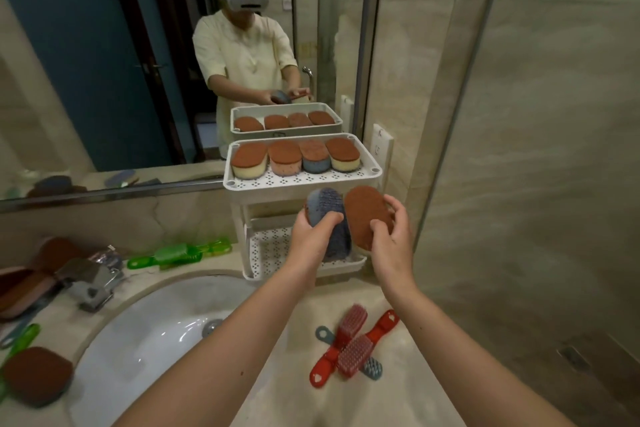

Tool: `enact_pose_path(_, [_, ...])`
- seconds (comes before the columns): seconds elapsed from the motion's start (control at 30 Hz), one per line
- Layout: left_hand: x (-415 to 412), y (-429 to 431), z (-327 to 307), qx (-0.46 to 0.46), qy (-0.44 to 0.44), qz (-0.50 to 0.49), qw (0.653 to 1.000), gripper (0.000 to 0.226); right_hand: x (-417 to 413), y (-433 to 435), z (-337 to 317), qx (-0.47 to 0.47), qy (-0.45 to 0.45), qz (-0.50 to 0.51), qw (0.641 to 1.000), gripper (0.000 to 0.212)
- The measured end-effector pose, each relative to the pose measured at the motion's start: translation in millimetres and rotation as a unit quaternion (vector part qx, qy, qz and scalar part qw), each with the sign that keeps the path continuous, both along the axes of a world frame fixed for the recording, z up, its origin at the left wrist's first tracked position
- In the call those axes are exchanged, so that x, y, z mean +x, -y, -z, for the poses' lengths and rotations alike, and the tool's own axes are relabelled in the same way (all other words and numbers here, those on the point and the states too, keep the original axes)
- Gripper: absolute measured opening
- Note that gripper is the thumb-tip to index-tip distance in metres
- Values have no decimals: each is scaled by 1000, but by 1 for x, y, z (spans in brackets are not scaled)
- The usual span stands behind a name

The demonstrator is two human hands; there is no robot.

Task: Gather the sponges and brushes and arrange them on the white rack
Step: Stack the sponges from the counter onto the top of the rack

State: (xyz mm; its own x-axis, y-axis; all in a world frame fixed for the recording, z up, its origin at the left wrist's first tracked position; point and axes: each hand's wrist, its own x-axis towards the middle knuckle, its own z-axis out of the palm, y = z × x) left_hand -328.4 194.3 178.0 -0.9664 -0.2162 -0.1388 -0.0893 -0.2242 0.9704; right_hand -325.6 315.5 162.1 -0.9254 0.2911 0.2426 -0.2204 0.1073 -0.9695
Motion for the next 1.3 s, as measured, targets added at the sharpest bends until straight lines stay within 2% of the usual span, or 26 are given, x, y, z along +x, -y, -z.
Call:
enact_pose_path(0.23, [-8, 25, -42, 7, -55, 1, 998, 24, -19, 6, -42, 56, -39, -74, 995, 65])
enact_pose_path(0.33, [-11, 35, -56, -4, -68, 12, 998, 30, -32, 7, -60, 84, -40, -92, 991, 74])
enact_pose_path(0.47, [-17, 41, -73, -14, -98, 29, 995, 47, -47, 11, -79, 118, -38, -100, 987, 72])
enact_pose_path(0.57, [-24, 45, -85, -28, -118, 36, 992, 43, -59, 13, -88, 139, -37, -106, 984, 71])
enact_pose_path(0.7, [-31, 47, -96, -68, -114, 47, 990, 56, -75, 16, -97, 168, -33, -109, 979, 71])
enact_pose_path(0.8, [-36, 50, -100, -106, -121, 48, 986, 53, -89, 21, -102, 192, -29, -109, 975, 71])
enact_pose_path(0.9, [-46, 54, -100, -136, -158, 50, 977, 56, -102, 25, -102, 197, -43, -110, 973, 70])
enact_pose_path(1.0, [-53, 60, -94, -198, -223, 37, 954, 51, -112, 24, -100, 229, -58, -109, 965, 71])
enact_pose_path(1.07, [-58, 66, -87, -292, -240, 7, 926, 55, -116, 22, -96, 274, -71, -101, 954, 69])
enact_pose_path(1.17, [-64, 72, -78, -420, -218, -54, 879, 61, -119, 19, -88, 327, -70, -104, 937, 61])
enact_pose_path(1.3, [-71, 75, -65, -533, -155, -70, 829, 60, -125, 15, -77, 413, -50, -98, 904, 55])
